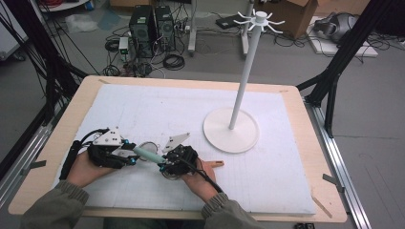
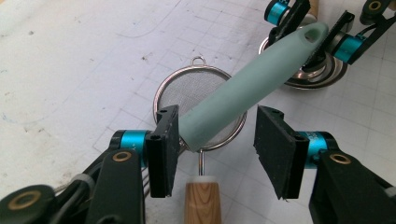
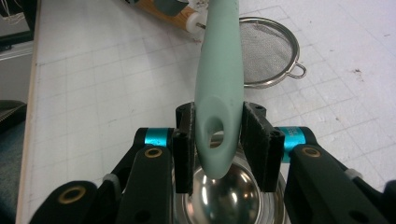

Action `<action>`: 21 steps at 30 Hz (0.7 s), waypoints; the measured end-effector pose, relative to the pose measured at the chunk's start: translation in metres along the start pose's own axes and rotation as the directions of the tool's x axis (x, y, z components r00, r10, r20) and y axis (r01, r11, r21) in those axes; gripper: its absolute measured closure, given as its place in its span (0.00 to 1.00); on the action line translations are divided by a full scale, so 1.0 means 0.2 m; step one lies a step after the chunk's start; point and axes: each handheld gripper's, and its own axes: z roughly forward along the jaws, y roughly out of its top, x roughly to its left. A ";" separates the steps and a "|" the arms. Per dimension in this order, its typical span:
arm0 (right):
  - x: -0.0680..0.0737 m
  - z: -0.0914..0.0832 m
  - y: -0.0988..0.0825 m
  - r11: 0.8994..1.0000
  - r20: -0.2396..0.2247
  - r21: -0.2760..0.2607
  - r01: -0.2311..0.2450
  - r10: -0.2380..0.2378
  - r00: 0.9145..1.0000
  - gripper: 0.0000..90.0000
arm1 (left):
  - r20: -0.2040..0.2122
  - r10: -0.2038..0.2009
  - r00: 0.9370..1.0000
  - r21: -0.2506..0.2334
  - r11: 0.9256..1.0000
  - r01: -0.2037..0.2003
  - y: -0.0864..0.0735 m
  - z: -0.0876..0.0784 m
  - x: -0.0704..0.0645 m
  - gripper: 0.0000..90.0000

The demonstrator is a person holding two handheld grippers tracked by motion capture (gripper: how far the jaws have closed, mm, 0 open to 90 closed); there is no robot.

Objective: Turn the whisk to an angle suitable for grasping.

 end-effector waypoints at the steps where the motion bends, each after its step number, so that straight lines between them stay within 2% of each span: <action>1: 0.00 0.00 0.00 1.000 -0.005 0.002 0.001 -0.001 1.000 0.73 | -0.003 0.004 1.000 0.000 1.000 -0.004 0.01 0.00 0.00 0.54; 6: 0.00 -0.03 0.00 1.000 -0.003 -0.011 0.012 -0.012 1.000 0.73 | 0.012 0.022 1.000 0.014 1.000 -0.022 0.01 0.02 0.01 0.52; 7: 0.01 -0.03 0.00 1.000 -0.008 -0.006 0.001 -0.001 1.000 0.73 | 0.015 0.026 1.000 0.016 1.000 -0.026 0.01 0.02 0.01 0.52; 11: 0.01 -0.05 0.00 1.000 -0.007 -0.009 0.014 -0.014 1.000 0.73 | 0.016 0.040 0.999 0.008 0.999 -0.040 0.01 0.04 0.02 0.51; 21: 0.01 -0.08 0.02 1.000 -0.007 -0.011 0.022 -0.022 1.000 0.73 | 0.030 0.048 0.998 0.011 0.999 -0.049 0.01 0.06 0.02 0.48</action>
